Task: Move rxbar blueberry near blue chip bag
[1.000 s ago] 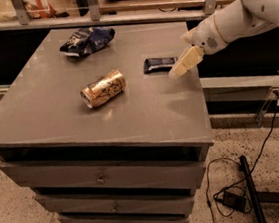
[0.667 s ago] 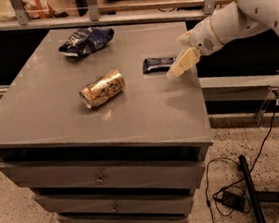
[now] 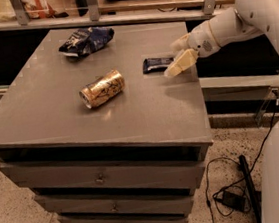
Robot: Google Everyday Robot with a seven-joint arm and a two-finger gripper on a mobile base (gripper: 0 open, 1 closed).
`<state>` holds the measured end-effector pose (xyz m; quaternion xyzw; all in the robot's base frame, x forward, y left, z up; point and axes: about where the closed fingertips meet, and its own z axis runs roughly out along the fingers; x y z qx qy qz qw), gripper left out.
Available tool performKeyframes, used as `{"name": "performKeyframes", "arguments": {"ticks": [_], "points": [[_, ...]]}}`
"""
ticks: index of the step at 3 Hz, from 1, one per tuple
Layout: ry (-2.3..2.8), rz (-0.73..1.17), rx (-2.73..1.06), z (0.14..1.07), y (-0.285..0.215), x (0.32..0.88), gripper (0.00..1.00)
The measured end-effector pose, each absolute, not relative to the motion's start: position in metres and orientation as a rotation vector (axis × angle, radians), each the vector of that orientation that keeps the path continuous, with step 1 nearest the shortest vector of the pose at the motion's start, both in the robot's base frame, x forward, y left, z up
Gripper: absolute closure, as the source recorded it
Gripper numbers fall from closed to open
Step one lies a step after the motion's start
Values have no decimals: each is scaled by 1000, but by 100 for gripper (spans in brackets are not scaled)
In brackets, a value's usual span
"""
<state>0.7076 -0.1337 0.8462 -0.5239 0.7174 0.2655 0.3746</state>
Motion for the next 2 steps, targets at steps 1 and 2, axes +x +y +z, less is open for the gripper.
{"name": "performKeyframes", "arguments": {"ticks": [1,2], "points": [[1829,730,-1342,837,-134,710,39],[1820,754,-1351,833,-134,711,63]]}}
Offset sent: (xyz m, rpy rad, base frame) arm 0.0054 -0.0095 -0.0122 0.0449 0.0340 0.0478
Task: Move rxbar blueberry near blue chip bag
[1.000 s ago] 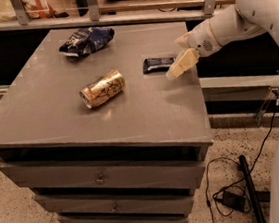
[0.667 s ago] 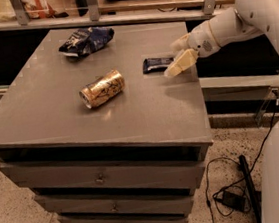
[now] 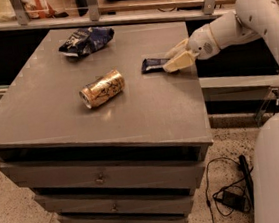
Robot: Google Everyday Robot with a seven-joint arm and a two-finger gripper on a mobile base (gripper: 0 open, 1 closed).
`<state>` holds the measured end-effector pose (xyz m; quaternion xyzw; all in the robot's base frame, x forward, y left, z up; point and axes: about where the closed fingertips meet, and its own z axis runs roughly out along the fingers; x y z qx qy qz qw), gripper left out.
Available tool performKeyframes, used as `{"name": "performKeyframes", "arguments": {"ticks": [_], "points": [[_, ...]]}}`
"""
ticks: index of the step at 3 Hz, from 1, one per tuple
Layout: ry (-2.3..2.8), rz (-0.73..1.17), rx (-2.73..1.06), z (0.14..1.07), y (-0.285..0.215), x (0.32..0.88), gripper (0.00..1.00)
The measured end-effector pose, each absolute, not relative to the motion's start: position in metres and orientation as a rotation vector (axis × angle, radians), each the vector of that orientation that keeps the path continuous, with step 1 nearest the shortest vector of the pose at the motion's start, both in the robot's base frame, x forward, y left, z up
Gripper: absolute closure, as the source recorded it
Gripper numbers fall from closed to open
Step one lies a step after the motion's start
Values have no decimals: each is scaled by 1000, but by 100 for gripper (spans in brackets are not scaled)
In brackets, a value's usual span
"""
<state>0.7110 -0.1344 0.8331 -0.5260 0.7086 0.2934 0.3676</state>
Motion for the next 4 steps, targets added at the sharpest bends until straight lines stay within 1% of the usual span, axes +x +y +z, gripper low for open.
{"name": "performKeyframes", "arguments": {"ticks": [1,2,3,4], "points": [[1808,723,-1340,839,-132,713,87],[1776,650,-1300,859,-114,718,100],[1760,568,-1241,870,-91,719,100],[1803,447,-1147,864,-64,730,100]]}}
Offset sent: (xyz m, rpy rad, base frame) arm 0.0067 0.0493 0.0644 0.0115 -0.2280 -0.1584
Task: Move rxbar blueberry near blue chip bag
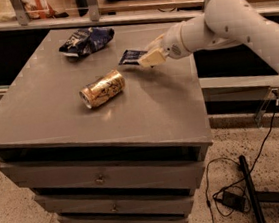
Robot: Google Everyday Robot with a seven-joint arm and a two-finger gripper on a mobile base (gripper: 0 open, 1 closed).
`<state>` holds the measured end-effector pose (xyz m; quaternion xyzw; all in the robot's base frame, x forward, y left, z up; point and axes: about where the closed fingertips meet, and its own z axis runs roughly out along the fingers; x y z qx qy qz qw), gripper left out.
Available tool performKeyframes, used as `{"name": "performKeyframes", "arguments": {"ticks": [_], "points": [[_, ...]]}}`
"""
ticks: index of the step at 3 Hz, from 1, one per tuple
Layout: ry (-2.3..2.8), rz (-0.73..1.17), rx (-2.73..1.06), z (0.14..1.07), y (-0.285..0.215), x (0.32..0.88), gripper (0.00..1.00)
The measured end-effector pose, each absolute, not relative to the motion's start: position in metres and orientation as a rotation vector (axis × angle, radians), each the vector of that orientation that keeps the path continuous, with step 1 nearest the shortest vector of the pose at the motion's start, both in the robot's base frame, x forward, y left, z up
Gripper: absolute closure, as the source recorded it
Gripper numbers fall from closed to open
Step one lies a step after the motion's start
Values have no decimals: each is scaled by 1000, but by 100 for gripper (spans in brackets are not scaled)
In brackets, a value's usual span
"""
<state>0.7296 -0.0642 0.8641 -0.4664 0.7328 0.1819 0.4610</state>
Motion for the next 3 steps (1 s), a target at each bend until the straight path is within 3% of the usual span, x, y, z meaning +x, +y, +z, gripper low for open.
{"name": "performKeyframes", "arguments": {"ticks": [3], "points": [[1762,345,-1034,873,-14,786,100]]}}
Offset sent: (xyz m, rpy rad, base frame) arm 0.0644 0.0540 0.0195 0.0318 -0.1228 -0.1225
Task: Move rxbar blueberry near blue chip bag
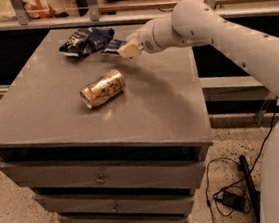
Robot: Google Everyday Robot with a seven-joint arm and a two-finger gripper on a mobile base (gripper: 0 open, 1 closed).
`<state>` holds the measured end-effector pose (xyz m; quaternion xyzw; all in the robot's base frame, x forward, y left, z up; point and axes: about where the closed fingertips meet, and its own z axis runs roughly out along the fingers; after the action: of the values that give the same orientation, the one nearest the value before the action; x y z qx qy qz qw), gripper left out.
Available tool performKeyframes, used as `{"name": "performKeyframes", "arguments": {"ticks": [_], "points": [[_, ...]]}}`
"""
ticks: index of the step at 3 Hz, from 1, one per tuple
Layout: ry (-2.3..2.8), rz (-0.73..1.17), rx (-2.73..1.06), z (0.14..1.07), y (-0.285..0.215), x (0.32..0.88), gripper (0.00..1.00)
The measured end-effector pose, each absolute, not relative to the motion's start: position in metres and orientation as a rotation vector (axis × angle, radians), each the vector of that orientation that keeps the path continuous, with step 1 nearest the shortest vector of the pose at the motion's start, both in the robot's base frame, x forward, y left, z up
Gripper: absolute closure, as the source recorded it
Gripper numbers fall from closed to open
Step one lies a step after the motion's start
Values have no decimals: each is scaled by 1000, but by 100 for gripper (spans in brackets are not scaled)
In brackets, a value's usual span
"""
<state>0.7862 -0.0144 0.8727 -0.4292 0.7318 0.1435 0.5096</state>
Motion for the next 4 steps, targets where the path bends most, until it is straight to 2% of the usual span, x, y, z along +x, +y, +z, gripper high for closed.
{"name": "performKeyframes", "arguments": {"ticks": [2,3,4], "points": [[1751,330,-1054,863,8,822,100],[1749,357,-1068,857,19,829,87],[1744,387,-1080,853,29,832,63]]}}
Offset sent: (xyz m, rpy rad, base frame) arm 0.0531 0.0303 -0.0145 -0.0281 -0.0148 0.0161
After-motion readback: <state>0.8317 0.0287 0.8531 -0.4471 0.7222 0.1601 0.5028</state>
